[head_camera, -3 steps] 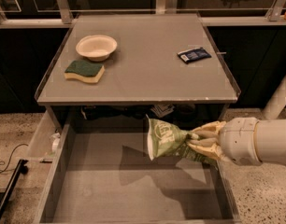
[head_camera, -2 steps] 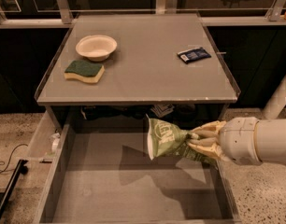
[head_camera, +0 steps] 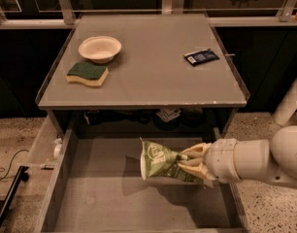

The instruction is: Place green jalapeno chip bag into top drawer

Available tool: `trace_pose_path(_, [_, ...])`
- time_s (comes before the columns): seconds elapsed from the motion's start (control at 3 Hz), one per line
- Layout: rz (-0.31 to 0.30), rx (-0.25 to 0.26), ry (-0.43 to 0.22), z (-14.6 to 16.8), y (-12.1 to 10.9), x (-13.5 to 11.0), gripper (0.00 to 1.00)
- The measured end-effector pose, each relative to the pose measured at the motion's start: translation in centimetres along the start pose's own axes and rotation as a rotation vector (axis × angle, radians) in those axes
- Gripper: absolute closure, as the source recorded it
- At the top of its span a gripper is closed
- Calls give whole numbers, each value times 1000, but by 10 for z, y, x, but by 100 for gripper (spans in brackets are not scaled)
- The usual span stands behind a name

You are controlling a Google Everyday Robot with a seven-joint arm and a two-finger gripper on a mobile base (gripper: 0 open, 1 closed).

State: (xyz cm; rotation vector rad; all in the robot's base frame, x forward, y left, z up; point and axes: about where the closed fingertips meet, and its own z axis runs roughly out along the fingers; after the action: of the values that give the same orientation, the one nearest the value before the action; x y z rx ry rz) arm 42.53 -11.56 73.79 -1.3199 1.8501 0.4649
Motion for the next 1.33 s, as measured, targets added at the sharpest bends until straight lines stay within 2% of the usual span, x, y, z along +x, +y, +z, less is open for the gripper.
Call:
trace_pose_path(0.33, [37,-16,-1,34,6,26,100])
trace_pose_path(0.67, [41,-13,-4,58,1,37,100])
trace_pose_path(1.0, [30,8,-9,73,-13,38,100])
trace_pose_path(1.33, [47,47,-15,94,-18,50,100])
